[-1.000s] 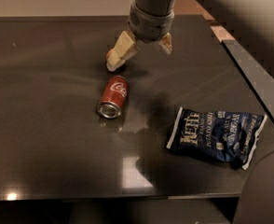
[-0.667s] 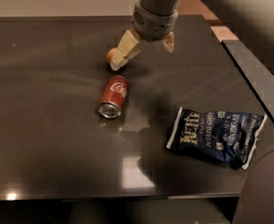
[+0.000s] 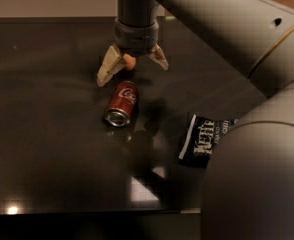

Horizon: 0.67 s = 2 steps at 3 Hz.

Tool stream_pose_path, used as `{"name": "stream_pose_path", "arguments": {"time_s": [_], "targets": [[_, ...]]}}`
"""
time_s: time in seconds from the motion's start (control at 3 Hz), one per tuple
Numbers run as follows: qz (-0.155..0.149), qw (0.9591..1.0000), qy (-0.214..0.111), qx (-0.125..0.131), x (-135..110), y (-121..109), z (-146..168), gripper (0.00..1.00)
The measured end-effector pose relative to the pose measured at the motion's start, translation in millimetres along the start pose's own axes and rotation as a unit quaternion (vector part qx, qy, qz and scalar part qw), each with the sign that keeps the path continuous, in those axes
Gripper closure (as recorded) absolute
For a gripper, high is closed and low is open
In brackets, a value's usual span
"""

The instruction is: Place coke can upright

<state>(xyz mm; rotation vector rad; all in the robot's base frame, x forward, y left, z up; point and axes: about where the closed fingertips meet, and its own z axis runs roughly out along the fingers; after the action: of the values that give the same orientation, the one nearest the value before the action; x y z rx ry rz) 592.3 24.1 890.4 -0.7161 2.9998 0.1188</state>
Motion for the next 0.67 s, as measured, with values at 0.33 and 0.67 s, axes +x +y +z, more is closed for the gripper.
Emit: {"name": "stream_pose_path", "arguments": {"time_s": [0.33,0.67], "targets": [[0.051,0.9985,0.018,0.003,-3.4,16.5,15.3,0.00],[0.105,0.9941,0.021,0.014,-1.4,20.4,24.1,0.00]]}}
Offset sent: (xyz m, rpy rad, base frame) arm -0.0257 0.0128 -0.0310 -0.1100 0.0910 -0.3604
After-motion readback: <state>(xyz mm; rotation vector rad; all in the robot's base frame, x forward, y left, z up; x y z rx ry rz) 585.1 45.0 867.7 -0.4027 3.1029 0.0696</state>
